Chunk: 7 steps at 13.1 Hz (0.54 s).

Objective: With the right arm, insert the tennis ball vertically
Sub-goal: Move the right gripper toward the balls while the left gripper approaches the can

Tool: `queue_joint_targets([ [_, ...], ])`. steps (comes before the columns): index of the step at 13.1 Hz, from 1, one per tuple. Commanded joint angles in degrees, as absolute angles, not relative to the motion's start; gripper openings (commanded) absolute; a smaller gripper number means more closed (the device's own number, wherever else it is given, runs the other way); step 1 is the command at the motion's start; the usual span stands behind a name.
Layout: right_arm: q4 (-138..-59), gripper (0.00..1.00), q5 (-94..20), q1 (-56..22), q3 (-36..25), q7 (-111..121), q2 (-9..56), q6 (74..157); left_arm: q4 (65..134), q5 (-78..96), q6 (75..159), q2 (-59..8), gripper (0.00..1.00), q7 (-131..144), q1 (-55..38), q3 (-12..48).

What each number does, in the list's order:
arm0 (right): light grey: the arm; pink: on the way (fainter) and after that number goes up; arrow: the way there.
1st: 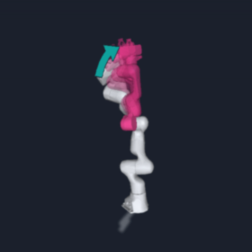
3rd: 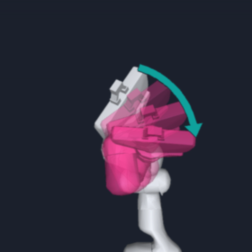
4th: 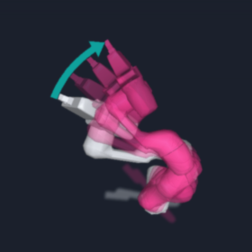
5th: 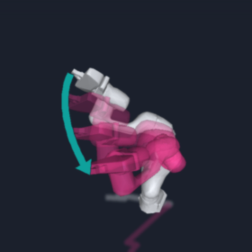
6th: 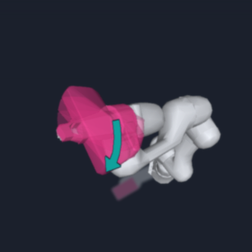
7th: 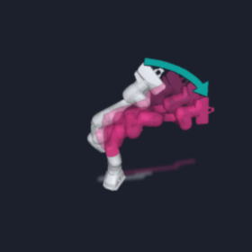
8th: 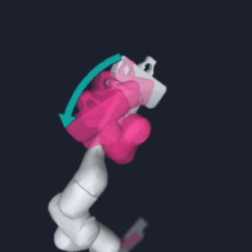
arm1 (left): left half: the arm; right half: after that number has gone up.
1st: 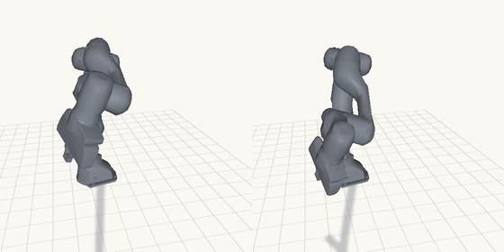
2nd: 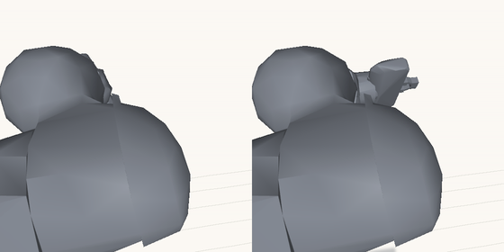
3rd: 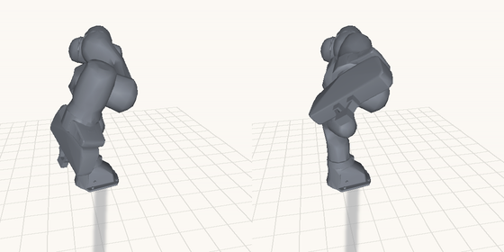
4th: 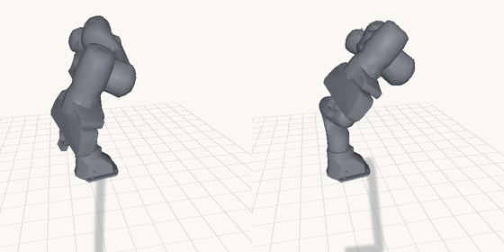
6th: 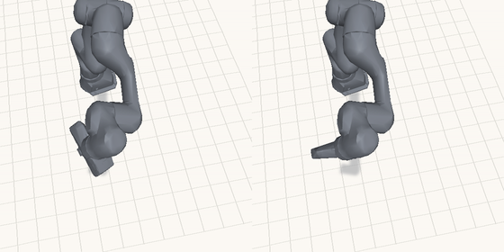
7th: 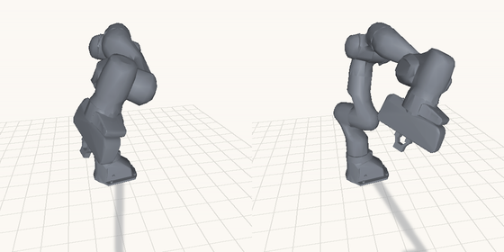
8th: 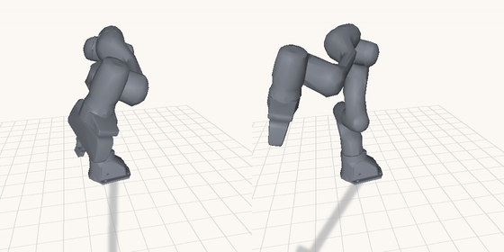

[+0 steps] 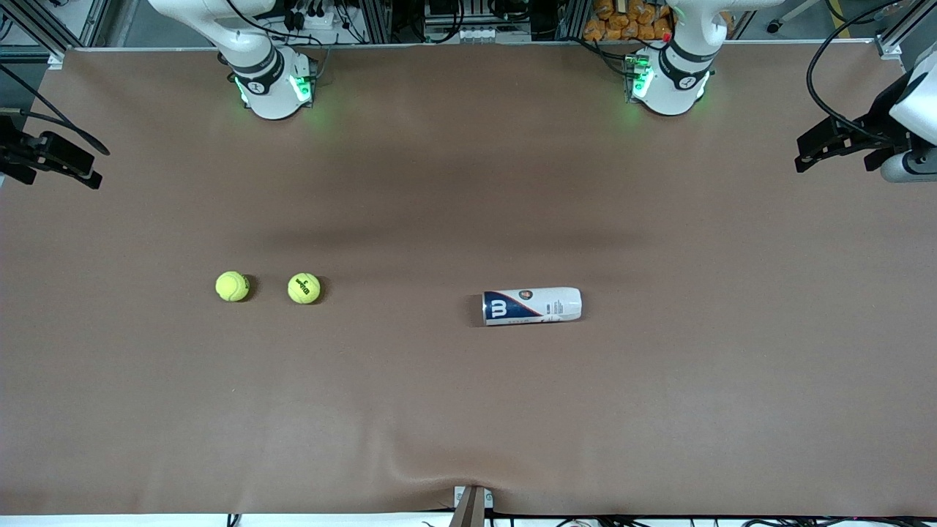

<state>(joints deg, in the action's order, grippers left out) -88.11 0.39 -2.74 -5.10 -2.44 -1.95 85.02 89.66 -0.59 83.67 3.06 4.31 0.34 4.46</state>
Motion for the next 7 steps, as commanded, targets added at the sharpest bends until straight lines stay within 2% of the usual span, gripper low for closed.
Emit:
queue_joint_targets([
  [1, -88.2, 1.00, 0.4, -2.6, -4.9, -2.5, -2.0, 85.2, 88.5, 0.3, 83.2, 2.9, 1.00, 4.8, 1.1, 4.7],
  [7, -87.9, 1.00, 0.3, -2.6, -4.9, -2.4, -1.0, 87.2, 88.2, 0.3, 83.2, 2.6, 1.00, 4.4, 1.1, 4.7],
])
